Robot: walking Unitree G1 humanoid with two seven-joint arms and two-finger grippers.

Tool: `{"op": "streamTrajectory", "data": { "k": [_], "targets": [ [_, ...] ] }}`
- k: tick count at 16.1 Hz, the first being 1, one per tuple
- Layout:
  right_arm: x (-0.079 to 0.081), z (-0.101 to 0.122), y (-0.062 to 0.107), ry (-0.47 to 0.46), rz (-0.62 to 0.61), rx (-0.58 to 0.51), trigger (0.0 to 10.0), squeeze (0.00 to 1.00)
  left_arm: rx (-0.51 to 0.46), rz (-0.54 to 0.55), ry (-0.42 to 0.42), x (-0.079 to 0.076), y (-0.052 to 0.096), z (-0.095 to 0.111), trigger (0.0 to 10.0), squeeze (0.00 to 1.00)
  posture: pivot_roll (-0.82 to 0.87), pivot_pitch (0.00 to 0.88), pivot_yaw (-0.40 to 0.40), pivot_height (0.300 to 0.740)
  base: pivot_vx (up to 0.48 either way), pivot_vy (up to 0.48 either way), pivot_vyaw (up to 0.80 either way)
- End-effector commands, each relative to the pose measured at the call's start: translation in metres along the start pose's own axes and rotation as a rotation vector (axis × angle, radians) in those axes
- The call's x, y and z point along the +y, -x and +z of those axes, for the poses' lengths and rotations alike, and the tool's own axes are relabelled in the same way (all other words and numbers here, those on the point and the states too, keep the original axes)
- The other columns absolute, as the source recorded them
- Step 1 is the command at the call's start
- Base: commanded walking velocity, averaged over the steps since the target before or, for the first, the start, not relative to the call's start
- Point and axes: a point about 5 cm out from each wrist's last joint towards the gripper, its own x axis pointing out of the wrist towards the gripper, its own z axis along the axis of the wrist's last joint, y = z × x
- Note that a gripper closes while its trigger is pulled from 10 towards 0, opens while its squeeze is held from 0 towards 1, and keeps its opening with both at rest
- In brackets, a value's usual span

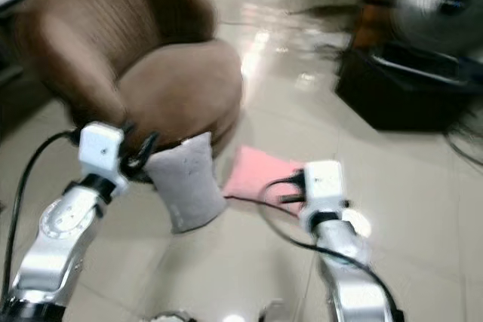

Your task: Move the pillow to the sofa from floor

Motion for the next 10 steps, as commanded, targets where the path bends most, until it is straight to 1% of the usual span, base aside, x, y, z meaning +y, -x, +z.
{"op": "streamTrajectory", "data": {
  "k": [1,3,5,10],
  "targets": [
    [-0.0077,0.0017,0.0009,0.006,-0.027,0.0,10.0,0.0,-0.03,-0.017,-0.005,-0.0052,-0.003,0.0064,10.0,0.0,-0.03,0.086,0.054,0.74,0.0,0.48,-0.8],
    [-0.0072,0.0014,0.0012,0.002,-0.027,0.0,10.0,0.0,-0.032,-0.024,-0.001,-0.007,-0.0037,0.0064,10.0,0.0,-0.03,0.084,0.055,0.74,0.0,0.48,-0.8],
    [-0.0034,0.0012,0.0014,0.023,-0.002,-0.004,10.0,0.0,-0.032,-0.027,-0.001,-0.0067,-0.0036,0.0058,10.0,0.0,-0.03,0.075,0.062,0.74,0.0,0.48,-0.8],
    [-0.0025,0.0007,0.0007,0.026,0.001,-0.005,10.0,0.0,-0.033,-0.025,-0.001,-0.0066,-0.0033,0.005,10.0,0.0,-0.03,0.058,0.057,0.74,0.0,0.48,-0.8]
  ]
}}
